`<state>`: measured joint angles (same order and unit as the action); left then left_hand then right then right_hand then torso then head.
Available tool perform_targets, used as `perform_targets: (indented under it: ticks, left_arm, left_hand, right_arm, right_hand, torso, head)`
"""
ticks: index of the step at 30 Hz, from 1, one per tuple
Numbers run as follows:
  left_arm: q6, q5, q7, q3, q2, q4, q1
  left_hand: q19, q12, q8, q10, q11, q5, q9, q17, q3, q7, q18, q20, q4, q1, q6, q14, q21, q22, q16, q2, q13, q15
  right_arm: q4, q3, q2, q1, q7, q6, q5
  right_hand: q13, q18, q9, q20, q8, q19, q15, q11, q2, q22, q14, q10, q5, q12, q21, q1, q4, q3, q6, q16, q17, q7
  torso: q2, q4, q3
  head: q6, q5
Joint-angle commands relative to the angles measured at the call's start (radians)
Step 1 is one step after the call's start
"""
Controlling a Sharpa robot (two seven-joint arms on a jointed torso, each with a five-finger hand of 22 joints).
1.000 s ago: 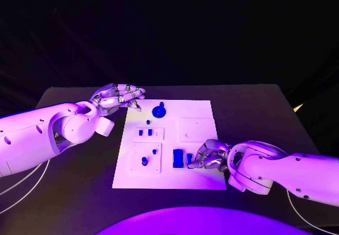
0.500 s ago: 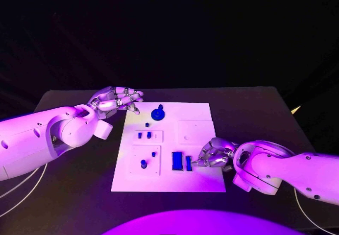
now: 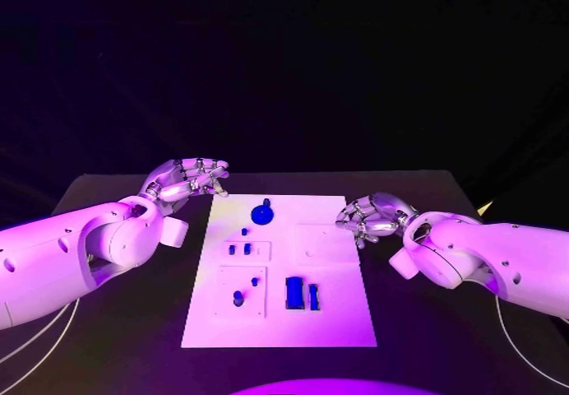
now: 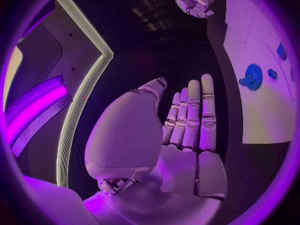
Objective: Assemble the parts on the task board
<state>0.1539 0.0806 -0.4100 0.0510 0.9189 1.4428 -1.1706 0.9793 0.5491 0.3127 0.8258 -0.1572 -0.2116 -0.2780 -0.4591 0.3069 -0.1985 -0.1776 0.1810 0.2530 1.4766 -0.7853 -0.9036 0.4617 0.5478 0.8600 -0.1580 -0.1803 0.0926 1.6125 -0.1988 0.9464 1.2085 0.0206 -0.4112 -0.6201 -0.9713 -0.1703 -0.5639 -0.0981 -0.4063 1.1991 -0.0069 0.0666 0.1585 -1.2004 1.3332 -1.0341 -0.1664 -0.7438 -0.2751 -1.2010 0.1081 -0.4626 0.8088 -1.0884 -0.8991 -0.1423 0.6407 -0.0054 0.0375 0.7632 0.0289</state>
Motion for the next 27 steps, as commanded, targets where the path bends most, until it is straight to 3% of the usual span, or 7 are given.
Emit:
perform_targets:
  ticks: [1, 13, 14, 19, 20, 24, 27]
  left_arm:
    - [0.074, -0.053, -0.086, 0.000, -0.018, -0.017, 0.006]
    - [0.142, -0.102, -0.113, -0.001, -0.108, -0.125, 0.021]
    - [0.096, -0.066, -0.069, 0.001, -0.095, -0.113, 0.019]
    - [0.133, -0.067, -0.072, -0.003, -0.098, -0.096, 0.026]
    - [0.147, -0.067, -0.073, -0.005, -0.099, -0.090, 0.029]
    - [0.221, -0.069, -0.079, -0.012, -0.105, -0.055, 0.044]
    - [0.296, -0.071, -0.085, -0.019, -0.112, -0.020, 0.058]
  left_hand:
    - [-0.034, -0.039, 0.009, 0.015, -0.004, -0.001, 0.001, 0.045, 0.012, -0.024, 0.001, 0.010, 0.012, 0.015, -0.016, 0.016, -0.052, -0.030, -0.095, -0.002, 0.026, 0.008]
    - [-0.166, -0.339, -0.031, 0.004, -0.058, 0.000, 0.056, 0.194, -0.022, -0.057, 0.002, 0.106, 0.018, 0.005, 0.049, 0.110, -0.381, -0.276, -0.606, 0.012, 0.118, 0.091]
    - [-0.979, -0.549, -0.313, -0.826, 0.157, 0.212, 0.278, 0.459, -0.307, 0.198, 0.178, -0.181, -0.253, -0.442, 0.785, 0.904, -0.462, -0.548, -0.860, 0.158, 0.180, -0.093]
    - [-0.979, -0.549, -0.313, -0.826, 0.157, 0.212, 0.278, 0.459, -0.307, 0.198, 0.178, -0.181, -0.253, -0.617, 0.785, 0.904, -0.462, -0.548, -0.860, 0.158, 0.180, -0.093]
    - [-0.979, -0.549, -0.313, -0.826, 0.157, 0.212, 0.278, 0.459, -0.307, 0.198, 0.178, -0.181, -0.253, -0.659, 0.785, 0.904, -0.462, -0.548, -0.860, 0.158, 0.180, -0.093]
    - [-0.979, -0.549, -0.313, -0.826, 0.157, 0.212, 0.278, 0.459, -0.307, 0.198, 0.178, -0.181, -0.253, -0.775, 0.785, 0.904, -0.462, -0.548, -0.860, 0.158, 0.180, -0.093]
    - [-0.979, -0.549, -0.313, -0.826, 0.157, 0.212, 0.278, 0.459, -0.307, 0.198, 0.178, -0.181, -0.253, -1.477, 0.785, 0.904, -0.462, -0.548, -0.860, 0.158, 0.180, -0.093]
  right_arm:
    - [-0.109, 0.003, -0.032, 0.004, -0.243, 0.021, 0.261]
    - [-0.357, 0.028, -0.151, 0.009, -0.415, 0.116, 0.435]
    - [-0.338, 0.026, -0.139, 0.010, -0.311, 0.054, 0.350]
    - [-0.311, 0.042, -0.141, -0.005, -0.332, 0.017, 0.375]
    - [-0.302, 0.048, -0.142, -0.011, -0.340, 0.003, 0.383]
    - [-0.248, 0.079, -0.147, -0.041, -0.381, -0.071, 0.432]
    - [-0.195, 0.110, -0.152, -0.072, -0.423, -0.146, 0.481]
  right_hand:
    - [0.118, -0.006, 0.000, -0.026, 0.009, -0.079, 0.027, 0.025, 0.013, 0.083, -0.146, 0.075, 0.017, 0.120, 0.111, -0.029, -0.019, -0.035, -0.018, 0.242, 0.201, -0.026]
    - [0.772, -0.013, 0.125, -0.173, 0.143, -0.413, 0.157, 0.112, 0.046, 0.668, -0.421, 0.094, 0.057, 0.512, 0.213, -0.062, -0.072, -0.120, -0.028, 0.849, 0.524, -0.082]
    - [0.971, 0.170, 0.564, 0.098, 0.406, -1.199, 0.007, -0.067, -0.158, 1.200, -1.333, 1.034, 0.166, 0.744, 0.275, 0.318, -0.108, 0.463, -0.809, 1.088, 0.899, 0.142]
    - [0.971, 0.170, 0.564, 0.098, 0.406, -1.199, 0.007, -0.067, -0.158, 1.200, -1.333, 1.034, 0.166, 0.744, 0.275, 0.455, -0.108, 0.463, -0.809, 1.088, 0.899, 0.142]
    - [0.971, 0.170, 0.564, 0.098, 0.406, -1.199, 0.007, -0.067, -0.158, 1.200, -1.333, 1.034, 0.166, 0.744, 0.275, 1.201, -0.108, 0.463, -0.809, 1.088, 0.899, 0.142]
    - [0.971, 0.170, 0.564, 0.098, 0.406, -1.199, 0.007, -0.067, -0.158, 1.200, -1.333, 1.034, 0.166, 0.744, 0.275, 1.201, -0.108, 0.463, -0.809, 1.088, 0.899, 0.142]
    - [0.971, 0.170, 0.564, 0.098, 0.406, -1.199, 0.007, -0.067, -0.158, 1.200, -1.333, 1.034, 0.166, 0.744, 0.275, 1.201, -0.108, 0.463, -0.809, 1.088, 0.899, 0.142]
  torso:
    - [-0.016, 0.0041, 0.0075]
    - [-0.032, 0.0081, -0.0104]
    - [-0.027, 0.0080, -0.0040]
    - [-0.040, 0.0075, -0.0101]
    - [-0.048, 0.0072, -0.0138]
    - [-0.074, 0.0062, -0.0268]
    - [-0.089, 0.0057, -0.0336]
  head:
    - [-0.030, -0.001]
    - [-0.088, -0.018]
    - [-0.076, -0.016]
    - [-0.092, -0.019]
    - [-0.102, -0.020]
    - [-0.136, -0.025]
    - [-0.153, -0.027]
